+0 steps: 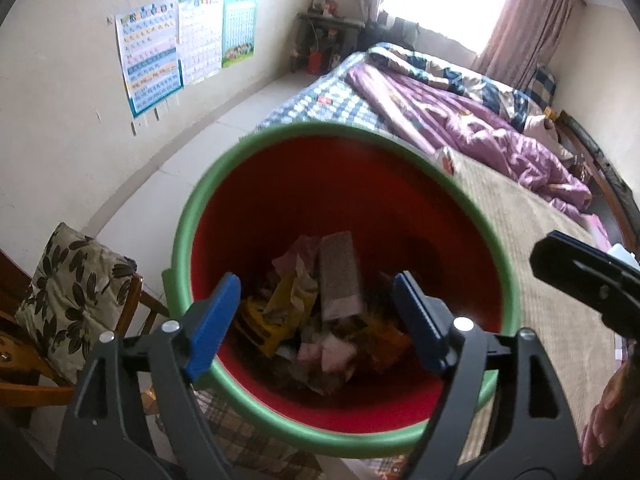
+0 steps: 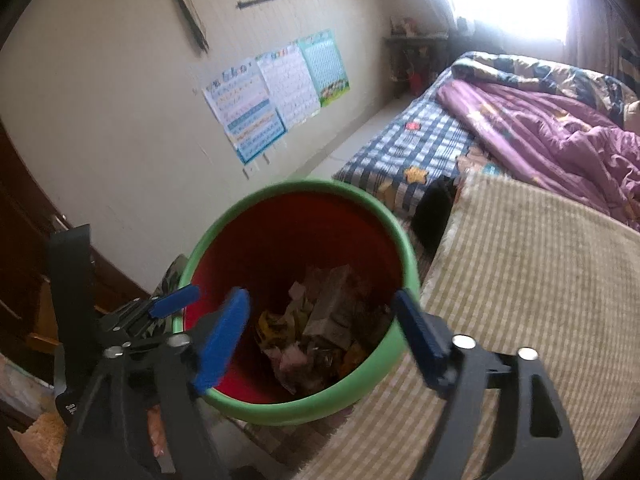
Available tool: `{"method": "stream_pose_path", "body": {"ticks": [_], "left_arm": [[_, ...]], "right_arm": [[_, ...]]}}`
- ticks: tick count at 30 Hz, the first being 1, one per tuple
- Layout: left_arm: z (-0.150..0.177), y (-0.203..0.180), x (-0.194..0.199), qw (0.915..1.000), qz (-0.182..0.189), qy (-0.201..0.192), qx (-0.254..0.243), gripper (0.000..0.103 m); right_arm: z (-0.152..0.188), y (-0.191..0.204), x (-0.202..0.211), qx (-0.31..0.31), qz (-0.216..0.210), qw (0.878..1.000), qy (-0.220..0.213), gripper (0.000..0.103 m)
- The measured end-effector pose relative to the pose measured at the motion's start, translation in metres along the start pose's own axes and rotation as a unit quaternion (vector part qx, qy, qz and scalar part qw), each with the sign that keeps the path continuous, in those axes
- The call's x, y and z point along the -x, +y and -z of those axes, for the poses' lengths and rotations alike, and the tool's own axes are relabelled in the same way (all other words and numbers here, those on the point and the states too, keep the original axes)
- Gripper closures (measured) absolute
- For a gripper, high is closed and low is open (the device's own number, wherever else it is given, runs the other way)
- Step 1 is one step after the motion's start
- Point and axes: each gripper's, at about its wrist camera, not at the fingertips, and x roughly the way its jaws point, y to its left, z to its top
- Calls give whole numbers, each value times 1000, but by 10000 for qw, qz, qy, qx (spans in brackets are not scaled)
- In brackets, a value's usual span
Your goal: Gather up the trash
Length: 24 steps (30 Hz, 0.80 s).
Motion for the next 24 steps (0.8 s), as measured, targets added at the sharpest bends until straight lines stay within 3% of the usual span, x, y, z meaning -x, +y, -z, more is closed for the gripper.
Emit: {"method": "stream_pose_path", "body": {"ticks": [3,7,11,14,17,21,24], "left_arm": [[-3,-6,15,9992,-52,-389,8,7],[-8,-21,40,9929,-197,-1171,-75,5],[-6,-42,64,9792,-602,-1929,-168,5],[-7,-57,77,9724,-865,-2165,-90,5],[-6,-72,86,9710,-897,-2210,-173,5],[9,-95,98,9647,-1072,-2369,-418,5],[15,-107,101,9688,-1071,-2201,-399,5]], "right_arm": [[0,-3,15,36,64,9995,-313,17],[0,-10,45,165,362,9947,-944,9],[10,-13,89,462,787,9744,-2053,7],[21,-19,115,619,946,9559,-2712,7],[36,-33,126,502,1029,9494,-2924,7],[43,-51,131,487,1079,9552,-2712,7],[47,-64,141,497,1063,9575,-2635,7]]}}
